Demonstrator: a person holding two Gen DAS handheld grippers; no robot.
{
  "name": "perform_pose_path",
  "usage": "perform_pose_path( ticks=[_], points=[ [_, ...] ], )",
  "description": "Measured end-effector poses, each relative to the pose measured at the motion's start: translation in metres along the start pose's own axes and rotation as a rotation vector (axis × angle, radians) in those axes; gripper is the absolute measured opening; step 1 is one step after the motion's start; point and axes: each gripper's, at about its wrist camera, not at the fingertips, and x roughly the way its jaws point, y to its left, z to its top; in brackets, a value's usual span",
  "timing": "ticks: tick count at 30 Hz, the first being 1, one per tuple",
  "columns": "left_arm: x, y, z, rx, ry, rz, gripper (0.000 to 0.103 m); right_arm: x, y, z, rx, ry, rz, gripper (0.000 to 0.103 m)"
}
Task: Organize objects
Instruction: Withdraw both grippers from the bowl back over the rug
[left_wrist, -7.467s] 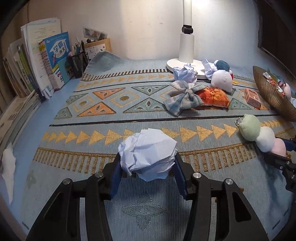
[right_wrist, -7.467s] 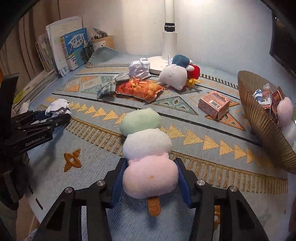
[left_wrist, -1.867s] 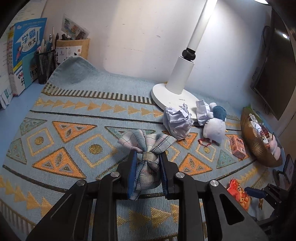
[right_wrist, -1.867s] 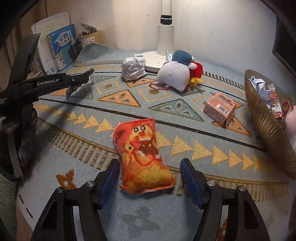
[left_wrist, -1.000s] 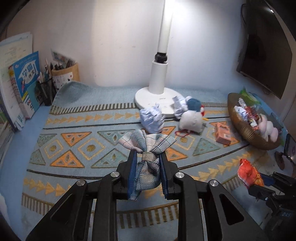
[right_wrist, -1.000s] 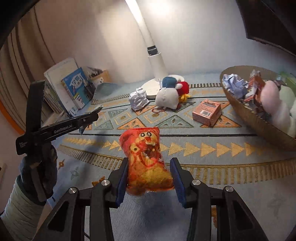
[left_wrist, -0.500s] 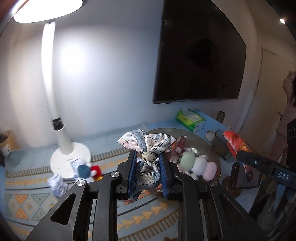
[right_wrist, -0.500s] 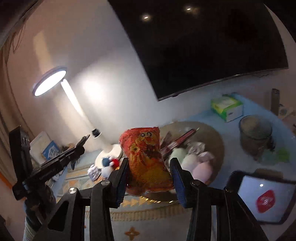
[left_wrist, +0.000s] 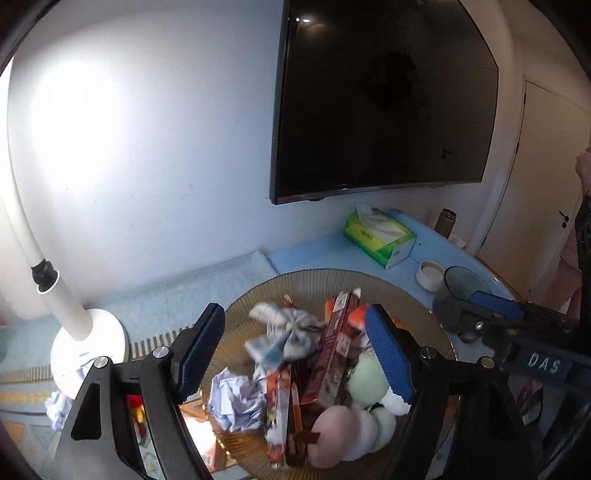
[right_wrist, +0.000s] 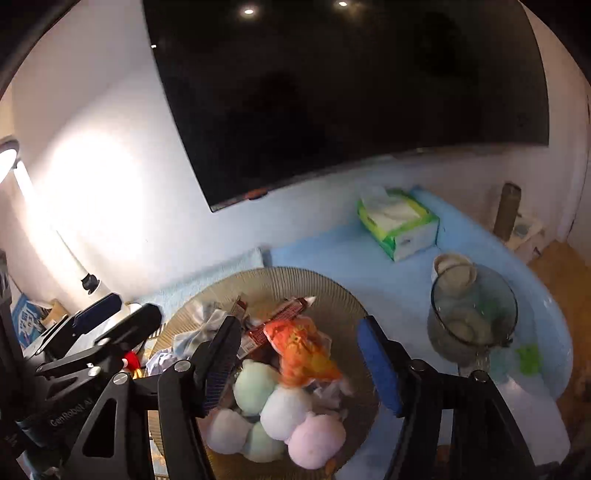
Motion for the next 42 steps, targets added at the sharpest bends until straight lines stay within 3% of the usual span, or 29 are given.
perform_pose_path(
  ticks=[6,13,19,23,24,26,28,30,33,35,36,38,39,42],
  points=[
    [-0.062,0.046,-0.041,-0.080,-0.023,0.059,0.077,-0.034,0.004,-0.032,0.031,0.008,0.116,0.064],
    [-0.138,0.109,-0.124,-0.170,0.002,0.222,0.077,-0.062,0.080,-0.102,-0.101,0.058,0.198,0.065],
    [-0.155,0.170,-0.200,-0.240,0.067,0.446,0.080,-0.035,0.140,-0.171,-0.164,0.169,0.232,0.065],
    [-0.143,0.200,-0.243,-0.331,0.142,0.489,0.079,-0.001,0.165,-0.202,-0.236,0.191,0.141,0.065],
    [-0.144,0.206,-0.246,-0.363,0.160,0.468,0.079,0.006,0.168,-0.207,-0.245,0.191,0.117,0.065],
    [-0.154,0.207,-0.243,-0.370,0.094,0.472,0.080,0.017,0.174,-0.213,-0.285,0.179,0.063,0.065],
    [-0.153,0.207,-0.241,-0.364,0.083,0.485,0.086,0.022,0.177,-0.214,-0.325,0.168,0.047,0.065],
    [-0.140,0.211,-0.244,-0.390,0.159,0.471,0.088,0.027,0.177,-0.216,-0.336,0.159,0.042,0.065],
    [-0.126,0.215,-0.248,-0.407,0.246,0.529,0.089,0.042,0.173,-0.219,-0.318,0.213,0.037,0.065],
    [-0.120,0.216,-0.248,-0.412,0.282,0.585,0.103,0.050,0.170,-0.218,-0.300,0.250,0.024,0.067],
    [-0.120,0.217,-0.249,-0.418,0.278,0.579,0.103,0.050,0.169,-0.218,-0.302,0.249,0.026,0.070],
    [-0.122,0.220,-0.251,-0.439,0.274,0.561,0.103,0.051,0.172,-0.220,-0.305,0.260,0.021,0.096],
    [-0.122,0.221,-0.252,-0.441,0.273,0.563,0.103,0.054,0.173,-0.220,-0.313,0.274,0.004,0.101],
    [-0.122,0.220,-0.252,-0.439,0.274,0.564,0.103,0.060,0.174,-0.222,-0.320,0.296,-0.024,0.103]
  ],
)
